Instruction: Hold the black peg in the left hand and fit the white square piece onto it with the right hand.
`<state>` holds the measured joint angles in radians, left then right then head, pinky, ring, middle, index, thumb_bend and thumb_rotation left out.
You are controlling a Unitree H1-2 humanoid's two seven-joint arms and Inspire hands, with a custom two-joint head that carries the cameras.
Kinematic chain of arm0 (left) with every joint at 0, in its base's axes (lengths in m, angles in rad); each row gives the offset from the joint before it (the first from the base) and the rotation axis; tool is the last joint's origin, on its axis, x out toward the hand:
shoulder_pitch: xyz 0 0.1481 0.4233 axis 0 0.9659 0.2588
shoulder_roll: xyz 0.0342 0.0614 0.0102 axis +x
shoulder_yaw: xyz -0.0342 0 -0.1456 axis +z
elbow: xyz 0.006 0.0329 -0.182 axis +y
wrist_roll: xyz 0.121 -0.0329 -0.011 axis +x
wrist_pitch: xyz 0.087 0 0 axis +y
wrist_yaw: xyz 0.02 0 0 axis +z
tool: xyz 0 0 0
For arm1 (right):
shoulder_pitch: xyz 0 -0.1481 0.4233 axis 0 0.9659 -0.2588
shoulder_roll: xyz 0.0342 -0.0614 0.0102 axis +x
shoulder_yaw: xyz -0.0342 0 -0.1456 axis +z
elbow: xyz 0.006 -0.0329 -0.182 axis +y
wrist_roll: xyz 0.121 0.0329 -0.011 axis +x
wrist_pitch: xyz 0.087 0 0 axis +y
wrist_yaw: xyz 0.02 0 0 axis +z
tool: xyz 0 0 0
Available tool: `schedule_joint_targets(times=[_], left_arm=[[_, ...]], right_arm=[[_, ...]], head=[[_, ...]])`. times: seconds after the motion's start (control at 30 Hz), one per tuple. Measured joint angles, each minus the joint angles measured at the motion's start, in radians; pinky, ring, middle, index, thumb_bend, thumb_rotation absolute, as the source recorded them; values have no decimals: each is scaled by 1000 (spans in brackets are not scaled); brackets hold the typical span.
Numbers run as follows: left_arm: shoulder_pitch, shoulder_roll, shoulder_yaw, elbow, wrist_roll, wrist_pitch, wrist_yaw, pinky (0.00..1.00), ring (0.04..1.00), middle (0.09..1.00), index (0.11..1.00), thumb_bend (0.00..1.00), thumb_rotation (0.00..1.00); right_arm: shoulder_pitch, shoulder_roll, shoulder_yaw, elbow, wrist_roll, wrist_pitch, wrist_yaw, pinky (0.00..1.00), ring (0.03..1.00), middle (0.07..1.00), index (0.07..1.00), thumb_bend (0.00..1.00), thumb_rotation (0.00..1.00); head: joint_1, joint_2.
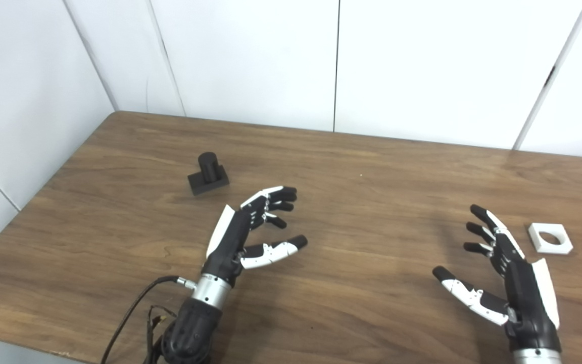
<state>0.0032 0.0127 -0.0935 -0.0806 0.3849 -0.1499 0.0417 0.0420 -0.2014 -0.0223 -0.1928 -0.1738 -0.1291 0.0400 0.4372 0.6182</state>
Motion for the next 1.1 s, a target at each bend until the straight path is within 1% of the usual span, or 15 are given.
schedule_joint_targets(times=[0.07,0.13,0.23,0.3,0.33,0.4,0.47,0.53,0.57,0.67,0.83,0.87,0.93,1.0,1.1], left_arm=[[8,15,2,-23,27,30,-5,665,754,783,724,710,215],[5,42,7,-42,49,54,-12,638,750,780,714,702,194],[-15,98,26,-76,100,111,-19,624,748,781,709,705,186],[-30,126,34,-92,121,141,-22,610,742,782,710,707,203],[-36,136,35,-100,141,162,-23,591,733,782,711,707,209],[-42,147,34,-116,179,204,-26,566,717,775,707,710,199],[-41,148,33,-138,211,228,-28,565,713,771,705,710,198],[-41,148,29,-156,259,260,-28,572,707,766,706,703,214],[-41,150,28,-162,277,269,-28,586,713,768,713,697,231],[-44,169,26,-169,349,302,-31,590,708,760,718,698,259],[-63,206,37,-178,406,343,-46,593,717,762,725,696,276],[-67,207,38,-190,413,362,-53,589,722,765,728,694,277],[-75,207,38,-213,427,377,-59,573,730,766,730,689,278],[-94,207,36,-226,461,401,-63,563,731,765,728,690,279],[-112,210,36,-226,493,410,-63,549,723,765,726,703,278]], right_arm=[[0,0,-2,-12,0,6,0,680,818,889,849,619,222],[0,0,-5,-15,0,14,0,673,816,891,849,623,230],[0,0,-5,-16,1,28,0,669,814,890,848,615,187],[0,0,-5,-16,2,32,0,667,811,887,845,607,145],[0,0,-5,-17,3,33,0,666,810,886,843,605,142],[-1,0,-4,-19,3,36,1,664,807,886,843,602,143],[-1,0,-4,-22,2,36,1,661,801,883,842,605,146],[-1,0,-3,-22,0,36,1,657,797,881,841,612,169],[-1,0,-3,-22,-1,36,1,667,800,881,841,601,145],[-1,0,-3,-22,-1,36,1,665,794,880,839,606,138],[-1,0,-4,-22,-4,36,1,650,782,872,832,633,140],[-1,0,-4,-22,-6,36,1,651,782,871,832,635,144],[-1,0,-6,-22,-7,36,1,645,784,870,831,635,101],[-3,0,-8,-22,-6,36,1,639,785,870,830,636,85],[-4,-1,-11,-23,-6,36,1,644,782,872,829,635,68]], head=[[0,0],[-2,-2],[-2,-2],[0,0],[2,0],[0,-2],[0,-2],[3,-2],[5,-3],[6,-3],[8,-6],[8,-6],[11,-6],[11,-6],[12,-6]])
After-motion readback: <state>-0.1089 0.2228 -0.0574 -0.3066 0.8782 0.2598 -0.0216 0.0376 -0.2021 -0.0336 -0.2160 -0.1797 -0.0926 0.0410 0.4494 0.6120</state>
